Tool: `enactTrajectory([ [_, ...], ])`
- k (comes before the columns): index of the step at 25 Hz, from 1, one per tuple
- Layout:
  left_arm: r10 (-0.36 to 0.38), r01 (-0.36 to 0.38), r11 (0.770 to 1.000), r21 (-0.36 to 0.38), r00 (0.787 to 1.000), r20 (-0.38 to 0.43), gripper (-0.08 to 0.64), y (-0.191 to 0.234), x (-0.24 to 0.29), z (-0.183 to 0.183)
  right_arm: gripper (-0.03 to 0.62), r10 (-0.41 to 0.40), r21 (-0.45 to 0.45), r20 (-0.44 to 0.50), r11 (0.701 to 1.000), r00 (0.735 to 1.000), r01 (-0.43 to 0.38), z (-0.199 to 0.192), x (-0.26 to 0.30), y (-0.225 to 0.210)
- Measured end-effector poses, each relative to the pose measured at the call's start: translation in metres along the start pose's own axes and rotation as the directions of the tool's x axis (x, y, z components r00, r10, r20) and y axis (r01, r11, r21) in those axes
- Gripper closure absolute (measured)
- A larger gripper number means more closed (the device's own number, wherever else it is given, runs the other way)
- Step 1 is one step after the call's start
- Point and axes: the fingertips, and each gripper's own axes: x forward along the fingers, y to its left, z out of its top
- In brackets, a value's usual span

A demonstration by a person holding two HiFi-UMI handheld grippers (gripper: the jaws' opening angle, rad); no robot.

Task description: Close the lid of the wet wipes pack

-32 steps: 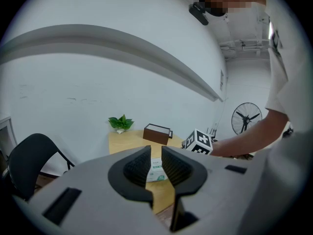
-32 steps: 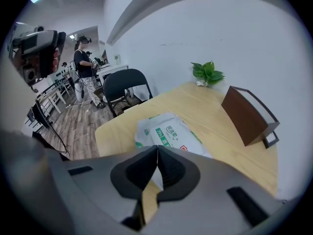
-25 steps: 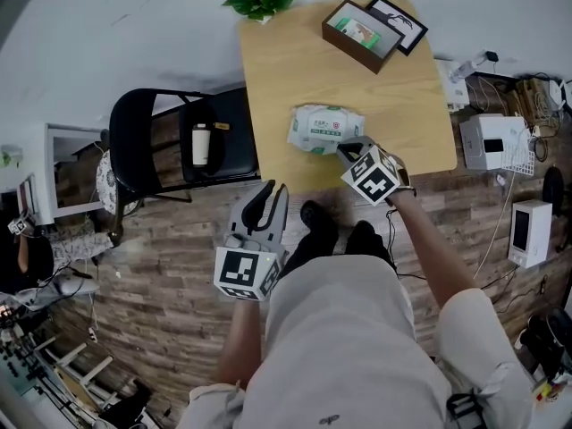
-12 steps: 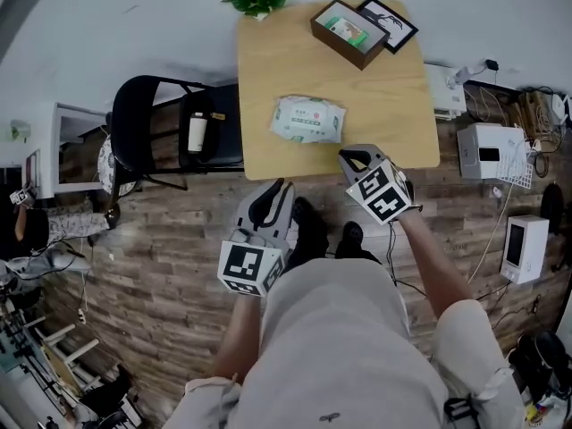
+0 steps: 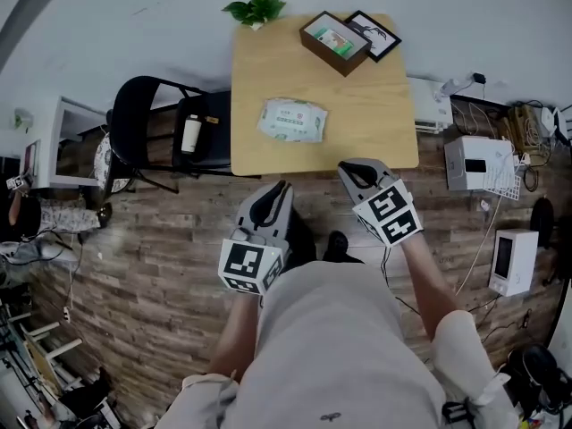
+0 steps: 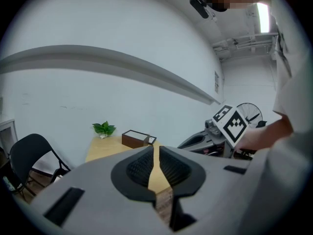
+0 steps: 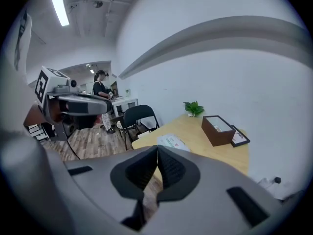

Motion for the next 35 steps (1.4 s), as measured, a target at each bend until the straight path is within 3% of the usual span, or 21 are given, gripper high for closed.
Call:
enactTrajectory([
  [9,-0.005,0.004,1.000,0.002,0.999,0.035,0.537,-0.040,-0.023,-0.002,0.592,-0.003,0.088,0.157,0.996,0.988,-0.011,0.008,-0.068,0.029],
  [18,-0.019,0.019,1.000,0.007,0.999,0.035,0.549,-0.067,-0.042,-0.012,0.592,-0.005,0.160,0.281,0.986,0.960,-0.042,0.007,-0.102,0.053],
  [35,-0.008,0.007,1.000,0.020,0.999,0.047,0.552,-0.076,-0.062,-0.012,0.594,0.040,0.110,0.331,0.991,0.943,-0.081,0.013,-0.113,0.085],
])
